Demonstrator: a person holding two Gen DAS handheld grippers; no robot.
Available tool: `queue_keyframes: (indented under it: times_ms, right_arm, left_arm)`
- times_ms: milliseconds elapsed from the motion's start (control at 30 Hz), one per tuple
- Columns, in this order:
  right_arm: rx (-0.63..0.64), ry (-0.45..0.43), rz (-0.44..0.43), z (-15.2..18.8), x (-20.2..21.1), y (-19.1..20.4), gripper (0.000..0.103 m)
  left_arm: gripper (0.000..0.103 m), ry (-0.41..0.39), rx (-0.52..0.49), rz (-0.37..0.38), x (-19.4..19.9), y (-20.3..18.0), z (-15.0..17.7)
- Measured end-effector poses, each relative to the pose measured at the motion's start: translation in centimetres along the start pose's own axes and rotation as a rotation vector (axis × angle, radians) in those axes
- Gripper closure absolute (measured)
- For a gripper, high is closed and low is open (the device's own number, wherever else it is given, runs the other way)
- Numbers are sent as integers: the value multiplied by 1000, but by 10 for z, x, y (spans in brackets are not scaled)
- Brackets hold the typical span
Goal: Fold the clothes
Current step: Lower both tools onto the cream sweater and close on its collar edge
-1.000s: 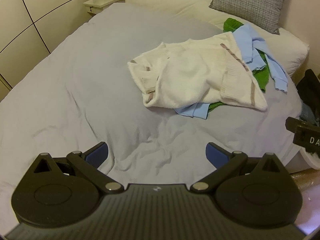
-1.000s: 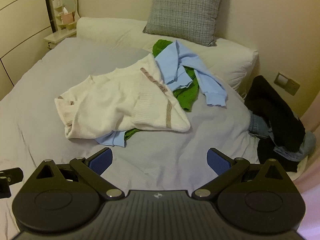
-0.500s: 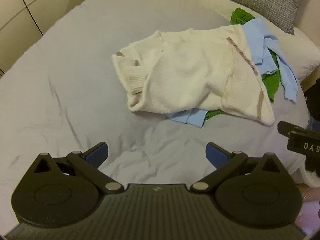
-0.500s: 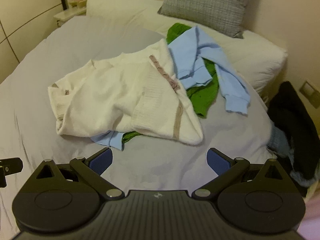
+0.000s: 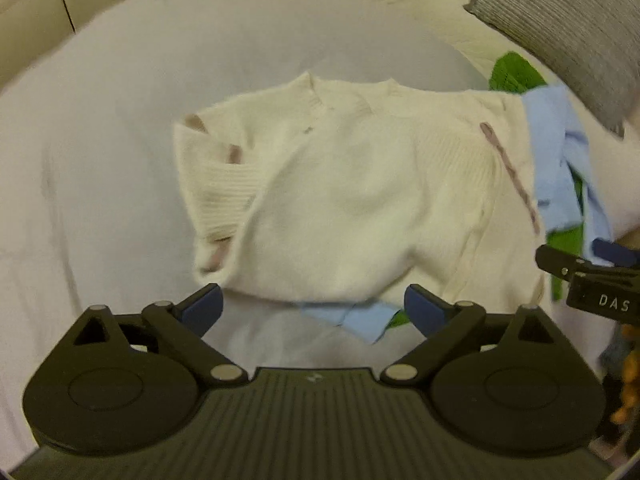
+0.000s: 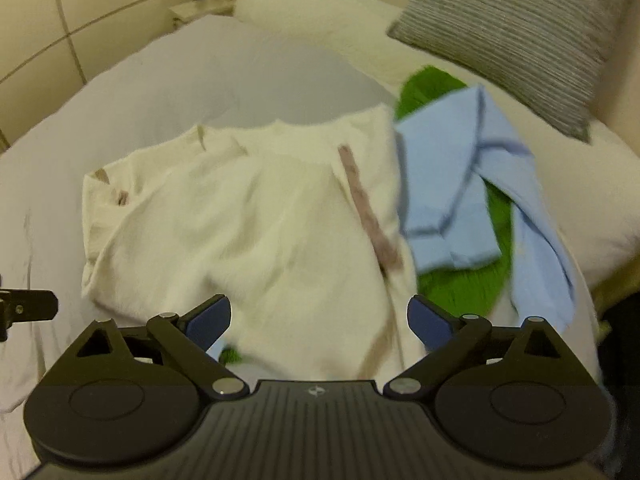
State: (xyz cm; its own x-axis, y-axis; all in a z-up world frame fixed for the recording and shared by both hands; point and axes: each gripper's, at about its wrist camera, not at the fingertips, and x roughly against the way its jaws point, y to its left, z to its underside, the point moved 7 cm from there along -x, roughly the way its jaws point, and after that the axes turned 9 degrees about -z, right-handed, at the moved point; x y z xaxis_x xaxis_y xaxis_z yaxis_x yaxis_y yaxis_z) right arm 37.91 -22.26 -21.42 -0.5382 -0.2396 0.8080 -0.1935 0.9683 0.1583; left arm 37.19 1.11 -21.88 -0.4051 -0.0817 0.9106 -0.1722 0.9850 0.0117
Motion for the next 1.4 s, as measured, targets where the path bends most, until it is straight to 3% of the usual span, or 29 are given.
queue_keyframes:
  times_ms: [100,200,267,533,600,933,1033,1200,1333,1400]
  right_arm:
    - [-23,-14,-55,-16,-18,-17,6]
    - [-11,-4,-77,-32,-37,-30,7]
    - [2,8,-92,-44,-50,-37,13]
    - [36,-15,-106,-85,-83,-48,19]
    - [27,-17,-108,-94,-90,-51,22]
    - [19,-50,-63,-134,-121,-72,51]
    - [60,-51,-58,-146,-133,-74,54]
    - [140,-48,-53,-168,-153,-75,54]
    - [150,-19,-49,-180,-172,-87,47]
    - [129,9,-71,-180,-182,-94,46]
  left_arm:
    - [13,17,65,63,-19,0,-14]
    - [20,11,43,49,-35,-1,-31]
    - [24,-6,25,46,-44,2,-44]
    - [33,-54,-27,93,-73,15,-90]
    - [40,-60,-46,98,-82,18,-101]
    - [59,-89,-93,72,-129,46,-151]
    - [59,-96,-122,74,-142,46,-160]
    - [47,-109,-187,66,-162,51,-174]
    - [46,-85,-208,23,-185,64,-183]
    - [39,-79,-213,16,-195,69,-185]
